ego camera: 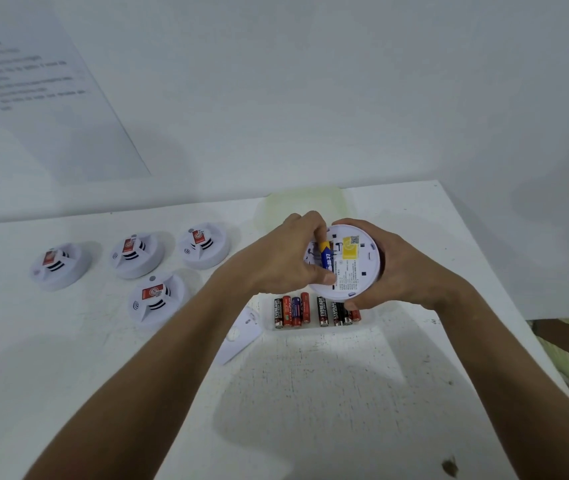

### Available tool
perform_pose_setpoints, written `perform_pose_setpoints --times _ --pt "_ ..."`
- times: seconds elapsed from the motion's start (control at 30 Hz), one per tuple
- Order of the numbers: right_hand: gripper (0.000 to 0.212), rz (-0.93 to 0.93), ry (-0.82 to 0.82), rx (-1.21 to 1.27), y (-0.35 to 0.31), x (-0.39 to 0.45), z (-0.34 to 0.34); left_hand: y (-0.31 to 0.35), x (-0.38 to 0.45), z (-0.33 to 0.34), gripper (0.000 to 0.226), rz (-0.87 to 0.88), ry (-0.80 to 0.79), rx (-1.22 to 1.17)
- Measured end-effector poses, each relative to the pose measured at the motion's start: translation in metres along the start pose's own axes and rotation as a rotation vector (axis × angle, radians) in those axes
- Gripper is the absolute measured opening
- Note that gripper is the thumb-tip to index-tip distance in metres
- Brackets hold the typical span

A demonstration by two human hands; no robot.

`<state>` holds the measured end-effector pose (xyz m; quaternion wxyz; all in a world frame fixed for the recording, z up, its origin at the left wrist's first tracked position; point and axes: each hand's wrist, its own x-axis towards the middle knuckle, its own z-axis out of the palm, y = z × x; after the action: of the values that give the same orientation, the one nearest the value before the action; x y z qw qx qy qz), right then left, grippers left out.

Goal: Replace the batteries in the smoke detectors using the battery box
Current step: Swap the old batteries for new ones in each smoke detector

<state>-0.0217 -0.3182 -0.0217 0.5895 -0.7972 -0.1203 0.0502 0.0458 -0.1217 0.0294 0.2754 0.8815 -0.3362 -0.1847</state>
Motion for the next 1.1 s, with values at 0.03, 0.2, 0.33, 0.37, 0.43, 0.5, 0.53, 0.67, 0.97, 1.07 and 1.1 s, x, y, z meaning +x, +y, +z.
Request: perform_pose_setpoints --times 0.03,0.2,0.33,0.37,0.43,0.5,0.53,0.67,0.97,1.07,1.1 --pt "0.087 0.004 -0.001 0.005 0.001 0.000 -0.001 0.000 0.001 0.000 0.042 -0.004 -0.002 0.002" --pt "0.090 0.002 -0.004 0.026 0.001 0.001 -0.005 0.000 0.004 0.009 0.027 -0.026 0.144 -0.063" --pt "0.090 -0.004 0.038 0.000 0.004 0.006 -0.002 -0.001 0.008 0.018 0.022 -0.018 0.359 -0.024" --pt "0.090 -0.001 0.044 -0.005 0.004 0.006 -0.003 0.000 0.009 0.019 0.020 -0.024 0.352 -0.030" --pt "0.091 0.009 0.046 -0.009 0.006 0.004 -0.004 0.000 0.012 0.022 0.017 -0.068 0.317 -0.126" --pt "0.092 0.021 0.055 -0.015 0.008 0.000 -0.006 -0.003 0.017 0.017 0.014 -0.131 0.371 -0.358" --pt "0.092 0.029 0.060 -0.013 0.010 -0.002 -0.007 -0.008 0.022 0.013 0.013 -0.165 0.432 -0.478" --pt "0.093 0.073 0.083 0.031 0.019 -0.017 -0.013 -0.034 0.043 0.002 0.014 -0.251 0.508 -0.405" --pt "0.093 0.095 0.080 0.061 0.023 -0.034 -0.018 -0.058 0.077 0.024 0.008 -0.295 0.125 0.189" --pt "0.094 0.091 0.085 0.070 0.024 -0.037 -0.020 -0.064 0.077 0.029 0.031 -0.327 0.140 0.234" --pt "0.093 0.088 0.088 0.070 0.024 -0.038 -0.021 -0.060 0.072 0.028 0.024 -0.329 0.170 0.239"
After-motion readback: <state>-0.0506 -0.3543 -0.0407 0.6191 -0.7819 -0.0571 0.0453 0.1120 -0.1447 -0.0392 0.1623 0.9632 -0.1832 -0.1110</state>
